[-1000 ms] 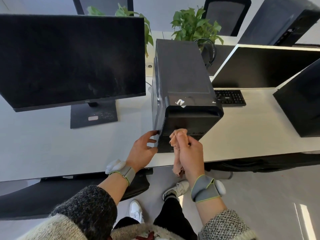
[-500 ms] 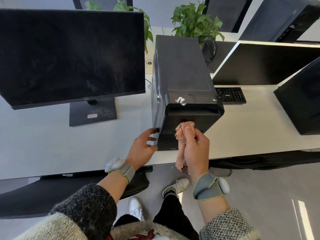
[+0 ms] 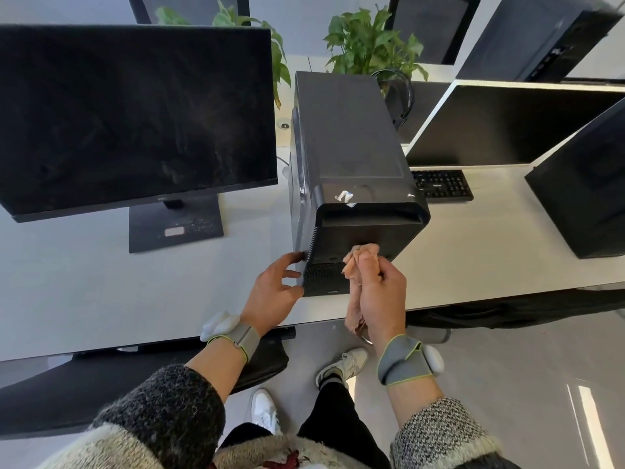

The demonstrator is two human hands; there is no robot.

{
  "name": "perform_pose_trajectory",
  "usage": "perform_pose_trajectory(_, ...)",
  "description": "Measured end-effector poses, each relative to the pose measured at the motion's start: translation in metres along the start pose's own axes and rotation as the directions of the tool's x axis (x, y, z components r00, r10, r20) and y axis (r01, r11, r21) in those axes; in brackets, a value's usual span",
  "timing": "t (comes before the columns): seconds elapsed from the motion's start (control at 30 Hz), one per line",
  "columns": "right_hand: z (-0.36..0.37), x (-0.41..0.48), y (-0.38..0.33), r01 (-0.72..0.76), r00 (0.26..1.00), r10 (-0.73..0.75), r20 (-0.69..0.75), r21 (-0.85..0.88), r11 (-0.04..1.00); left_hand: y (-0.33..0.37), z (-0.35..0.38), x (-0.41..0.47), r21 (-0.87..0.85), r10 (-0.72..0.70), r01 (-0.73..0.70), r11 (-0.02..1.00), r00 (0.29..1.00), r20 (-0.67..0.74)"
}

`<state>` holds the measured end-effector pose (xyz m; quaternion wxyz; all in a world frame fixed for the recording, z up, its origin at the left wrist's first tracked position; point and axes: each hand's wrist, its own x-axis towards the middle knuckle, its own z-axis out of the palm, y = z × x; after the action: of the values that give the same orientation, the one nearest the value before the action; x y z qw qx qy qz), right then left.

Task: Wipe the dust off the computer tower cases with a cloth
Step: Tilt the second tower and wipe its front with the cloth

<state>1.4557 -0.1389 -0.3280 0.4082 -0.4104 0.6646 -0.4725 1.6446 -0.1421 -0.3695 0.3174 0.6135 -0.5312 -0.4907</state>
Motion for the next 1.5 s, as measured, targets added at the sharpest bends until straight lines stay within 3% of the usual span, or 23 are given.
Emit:
perform_pose_trajectory(0.1, -0.003, 0.001, 0.003, -0.035, 0.999, 0.034, -0.02, -0.054, 0.998, 0.0, 0.001, -0.001, 0.012, 0.0, 0.0, 1.0, 1.0, 0.001)
perform_pose_trajectory(0.27, -0.011, 0.002, -0.012, 0.081, 0.995, -0.083, -0.052, -0.042, 0.996, 0.004, 0.001, -0.001, 0.015, 0.01, -0.01, 1.0, 1.0, -0.01)
perform_pose_trajectory(0.5, -0.011, 0.006, 0.008, -0.045, 0.998, 0.037, -0.055, -0.151, 0.988, 0.005, 0.002, -0.003, 0.031, 0.012, -0.012, 0.999, 1.0, -0.002)
perform_pose_trajectory(0.7, -0.017, 0.006, -0.01, 0.116, 0.988, -0.125, -0.09, -0.099, 0.988, 0.006, 0.002, -0.003, 0.052, 0.01, -0.009, 0.999, 1.0, -0.012)
perform_pose_trajectory(0.93, -0.022, 0.01, 0.017, -0.04, 0.997, 0.031, -0.07, -0.128, 0.991, 0.007, 0.003, -0.003, 0.054, 0.008, -0.008, 0.998, 1.0, -0.003)
perform_pose_trajectory(1.07, -0.03, 0.014, 0.001, 0.048, 0.978, -0.063, -0.199, -0.08, 0.996, 0.008, 0.001, -0.003, 0.049, 0.012, -0.011, 0.999, 1.0, -0.014)
perform_pose_trajectory(1.17, -0.031, 0.018, 0.004, 0.069, 0.979, -0.085, -0.186, -0.091, 0.993, 0.007, 0.003, -0.002, 0.041, 0.013, -0.012, 0.999, 1.0, -0.013)
perform_pose_trajectory(1.37, -0.034, 0.021, 0.024, -0.088, 0.985, 0.07, -0.157, -0.108, 0.99, 0.007, 0.002, -0.001, 0.046, 0.009, -0.008, 0.999, 0.999, -0.034)
perform_pose_trajectory(1.5, -0.039, 0.016, 0.008, 0.032, 0.982, -0.045, -0.183, -0.07, 0.997, 0.007, 0.004, -0.003, 0.038, -0.001, 0.002, 0.999, 1.0, -0.029)
